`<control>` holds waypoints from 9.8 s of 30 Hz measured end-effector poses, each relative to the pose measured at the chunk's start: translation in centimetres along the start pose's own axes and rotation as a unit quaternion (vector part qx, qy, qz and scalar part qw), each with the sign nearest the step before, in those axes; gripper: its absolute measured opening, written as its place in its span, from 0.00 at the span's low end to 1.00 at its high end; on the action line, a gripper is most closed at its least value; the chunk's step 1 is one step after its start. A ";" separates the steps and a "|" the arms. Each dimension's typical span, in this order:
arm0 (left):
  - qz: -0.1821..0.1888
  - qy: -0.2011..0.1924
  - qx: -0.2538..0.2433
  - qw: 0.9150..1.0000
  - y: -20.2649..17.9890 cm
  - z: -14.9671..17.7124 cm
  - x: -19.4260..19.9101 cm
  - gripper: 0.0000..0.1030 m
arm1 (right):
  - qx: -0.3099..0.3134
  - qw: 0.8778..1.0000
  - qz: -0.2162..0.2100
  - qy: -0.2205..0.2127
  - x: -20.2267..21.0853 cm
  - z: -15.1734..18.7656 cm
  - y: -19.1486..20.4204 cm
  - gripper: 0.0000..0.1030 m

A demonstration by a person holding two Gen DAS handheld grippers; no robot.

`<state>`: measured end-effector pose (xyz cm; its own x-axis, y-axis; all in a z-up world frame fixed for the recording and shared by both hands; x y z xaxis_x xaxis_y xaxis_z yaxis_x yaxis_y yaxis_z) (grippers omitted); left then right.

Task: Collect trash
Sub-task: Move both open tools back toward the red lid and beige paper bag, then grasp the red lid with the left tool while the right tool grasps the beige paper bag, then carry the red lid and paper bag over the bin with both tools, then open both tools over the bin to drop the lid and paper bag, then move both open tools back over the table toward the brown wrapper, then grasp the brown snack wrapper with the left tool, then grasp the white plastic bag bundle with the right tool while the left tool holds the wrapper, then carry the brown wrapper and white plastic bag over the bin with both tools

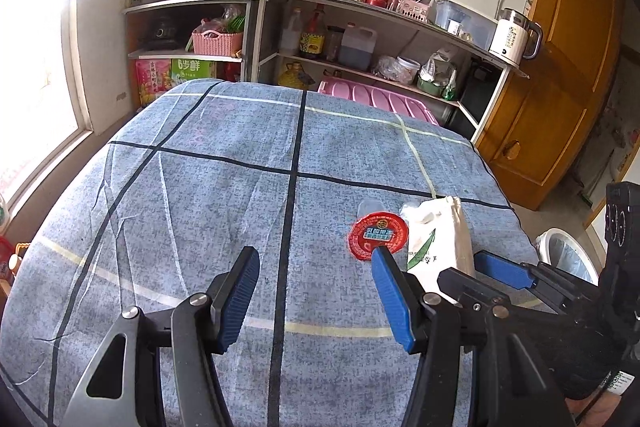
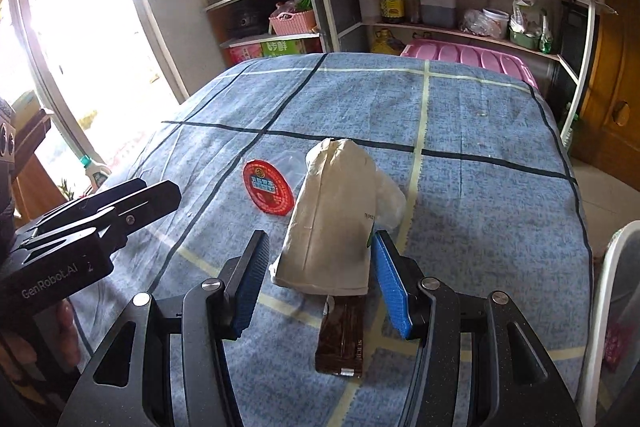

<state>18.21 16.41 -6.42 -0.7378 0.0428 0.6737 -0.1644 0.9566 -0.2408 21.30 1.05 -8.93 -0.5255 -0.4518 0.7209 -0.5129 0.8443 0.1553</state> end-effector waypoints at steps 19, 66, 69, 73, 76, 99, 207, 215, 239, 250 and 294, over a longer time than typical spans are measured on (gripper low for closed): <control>0.041 0.037 -0.023 0.998 -4.9 -0.7 -5.1 0.65 | -0.016 0.999 0.020 -0.023 1.6 0.7 -1.9 0.22; 0.098 0.007 -0.113 0.989 -17.2 1.8 1.2 0.45 | -0.112 0.987 0.066 -0.097 13.0 3.5 -10.6 0.22; 0.112 0.005 -0.127 0.985 -19.4 2.5 1.7 0.45 | -0.119 0.985 0.079 -0.102 14.2 4.0 -11.9 0.22; 0.128 0.004 -0.154 0.980 -22.6 3.4 2.1 0.45 | -0.130 0.981 0.096 -0.105 16.0 5.0 -13.9 0.22; 0.144 0.007 -0.169 0.975 -25.1 4.4 2.1 0.45 | -0.136 0.979 0.112 -0.106 17.1 5.8 -15.4 0.22; 0.201 0.053 -0.249 0.946 -37.0 10.7 0.6 0.45 | -0.205 0.957 0.189 -0.078 21.7 12.5 -25.6 0.23; -0.002 0.069 -0.044 0.997 -6.2 3.7 -5.1 0.20 | -0.039 0.997 0.063 -0.016 3.5 0.6 -7.3 0.53; -0.011 0.062 -0.025 0.998 -3.9 2.9 -4.8 0.20 | -0.002 0.999 0.033 -0.029 1.0 -1.7 -5.5 0.53; -0.007 0.067 -0.006 0.998 -2.1 2.8 -5.0 0.20 | 0.105 0.994 -0.006 0.043 -4.8 -1.2 -1.9 0.53; -0.002 0.064 -0.009 0.998 -2.6 2.8 -4.5 0.20 | 0.087 0.996 0.001 0.034 -3.8 -1.1 -2.0 0.29; 0.174 0.011 -0.186 0.967 -28.0 5.8 3.9 0.20 | -0.119 0.977 0.131 -0.118 20.6 6.2 -16.5 0.29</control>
<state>16.17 -11.87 -1.13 -0.6920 0.3823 0.6124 0.3403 0.9208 -0.1904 14.69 -23.96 -0.82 -0.7739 -0.2410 0.5857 -0.1815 0.9704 0.1595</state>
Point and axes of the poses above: each gripper's, at about its wrist camera, not at the fingertips, and x roughly against the way its jaws point, y to its left, z to its underside, the point moved 7 cm from there along -x, roughly the way its jaws point, and after that the axes turned 4 degrees about x, right-handed, at the moved point
